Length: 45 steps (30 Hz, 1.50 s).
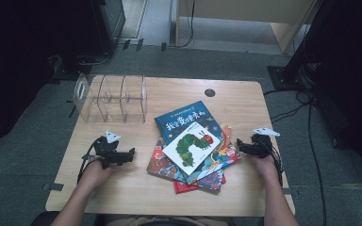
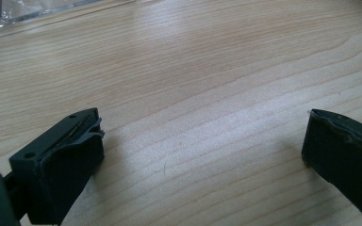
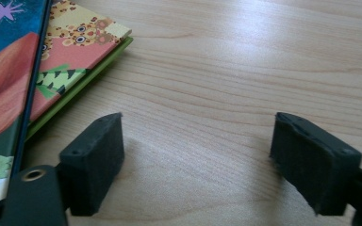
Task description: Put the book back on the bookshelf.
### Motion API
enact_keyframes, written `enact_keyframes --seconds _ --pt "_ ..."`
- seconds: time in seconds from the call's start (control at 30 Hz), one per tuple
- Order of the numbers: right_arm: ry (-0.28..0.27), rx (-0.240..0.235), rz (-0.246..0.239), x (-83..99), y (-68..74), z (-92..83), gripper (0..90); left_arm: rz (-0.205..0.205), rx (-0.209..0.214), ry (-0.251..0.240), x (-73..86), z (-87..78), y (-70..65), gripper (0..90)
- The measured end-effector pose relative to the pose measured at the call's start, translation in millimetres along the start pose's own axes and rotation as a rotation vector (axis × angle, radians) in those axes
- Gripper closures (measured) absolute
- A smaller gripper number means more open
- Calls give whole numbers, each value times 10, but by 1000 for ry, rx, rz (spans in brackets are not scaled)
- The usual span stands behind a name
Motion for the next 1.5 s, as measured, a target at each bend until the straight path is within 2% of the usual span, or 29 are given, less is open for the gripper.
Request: enact_keyframes --seconds 0.1,0.3,0.4,0.43,0.53,0.57,0.6,0.63,0.67,0.87,0.93,0.97,1.0,1.13,1.2,1.23,1.27,1.33,1.37,1.43,1.5 --pt "-4 -2 1 0 -1 -9 253 4 6 -2 -10 7 8 0" --pt "2 -6 0 -3 -19 -35 373 16 20 4 -14 8 15 0" --pt "15 -15 4 -12 -16 -45 416 7 31 9 -21 2 13 5" --pt "20 -18 7 -13 -13 -49 417 -7 41 8 -28 -18 16 19" --pt "34 -15 7 -33 -15 -57 425 -12 26 17 -32 -40 39 108" --pt "34 -15 7 -33 -15 -57 425 -14 19 20 -38 -47 48 108" --pt "12 -20 20 -87 -11 -89 454 -19 28 42 -38 -68 55 140" --pt "12 -20 20 -87 -11 -89 454 -19 28 42 -38 -68 55 140" --pt "-13 -19 22 -137 -6 -128 490 -19 43 49 -39 -81 46 140" --pt "-34 -34 7 -210 39 -186 542 6 62 22 -101 -122 9 140" --pt "-26 -62 7 -221 98 -199 577 30 72 16 -107 -133 3 143" --pt "-26 -62 7 -221 98 -199 577 50 71 22 -100 -140 4 143" --pt "-22 -72 -8 -226 128 -209 600 53 74 23 -99 -143 -6 143" --pt "-24 -96 -13 -253 186 -247 647 44 101 20 -122 -160 -45 144" --pt "-21 -108 -20 -266 219 -267 657 70 116 8 -151 -171 -68 144" --pt "-20 -111 -29 -269 233 -274 659 105 111 1 -169 -177 -71 144" --pt "-21 -115 -32 -273 246 -279 659 114 104 2 -177 -181 -66 144" --pt "-25 -126 -42 -287 283 -292 655 109 110 -1 -190 -184 -71 144" --pt "-27 -129 -49 -296 300 -301 656 90 132 -1 -213 -197 -89 144" --pt "-29 -136 -53 -304 323 -310 657 81 140 -11 -229 -202 -98 144" --pt "-33 -148 -65 -322 374 -338 663 94 142 -25 -266 -225 -120 143"
Point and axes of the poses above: each handheld gripper's, and its own axes: z roughly forward along the jaws, x roughly out of its underside, y roughly to its left, the point moved 10 cm from there along z, roughly forward along the jaws, and after that the axes turned 6 degrees about x, right-handed, at the moved point
